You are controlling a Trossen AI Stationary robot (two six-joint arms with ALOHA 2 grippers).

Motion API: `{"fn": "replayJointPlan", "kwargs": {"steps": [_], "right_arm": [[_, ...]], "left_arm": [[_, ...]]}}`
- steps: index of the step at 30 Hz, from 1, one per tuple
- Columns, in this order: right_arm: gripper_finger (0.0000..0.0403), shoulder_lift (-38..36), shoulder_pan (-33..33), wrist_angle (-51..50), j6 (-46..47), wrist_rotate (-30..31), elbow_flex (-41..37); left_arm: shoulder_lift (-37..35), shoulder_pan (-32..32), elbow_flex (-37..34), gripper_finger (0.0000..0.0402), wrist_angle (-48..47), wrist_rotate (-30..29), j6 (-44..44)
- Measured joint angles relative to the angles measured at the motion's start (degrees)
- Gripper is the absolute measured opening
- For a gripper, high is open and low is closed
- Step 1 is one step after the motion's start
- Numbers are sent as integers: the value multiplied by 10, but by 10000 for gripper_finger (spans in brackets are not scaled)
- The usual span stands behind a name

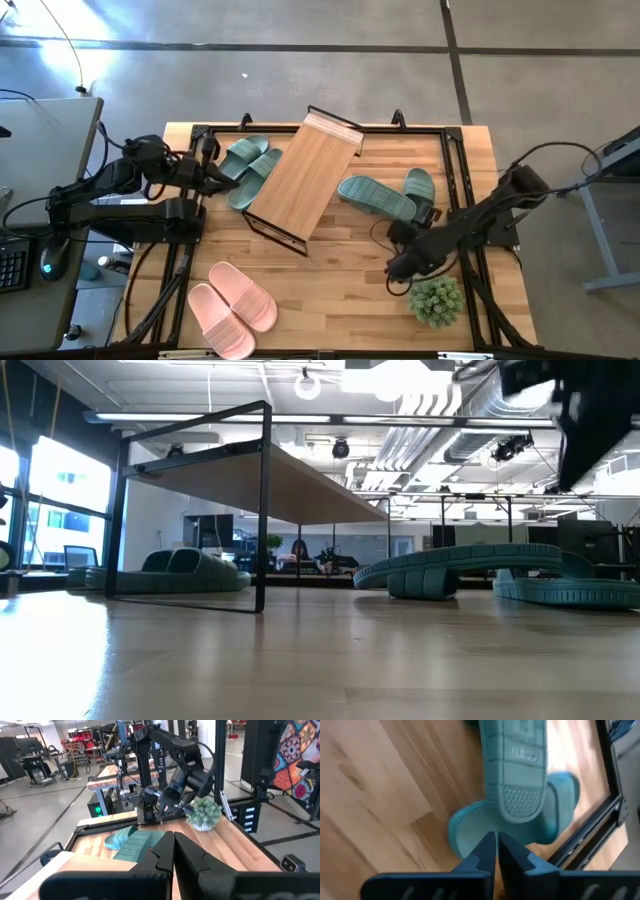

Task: Pick and place slides into the shelf
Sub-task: Put the green slide on the shelf

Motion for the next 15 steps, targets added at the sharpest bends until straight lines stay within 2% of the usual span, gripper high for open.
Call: {"fn": "replayJointPlan", "kwargs": {"steps": [5,10,15], "right_arm": [[74,34,0,58,18,-4,-34],[143,52,0,89,11,35,-29],[184,54,-3,96,-8,89,-29]], "left_arm": [[0,0,0,1,-16,0,14],[0,0,0,1,-23,0,19],[0,0,0,1,-37,0,35]]}}
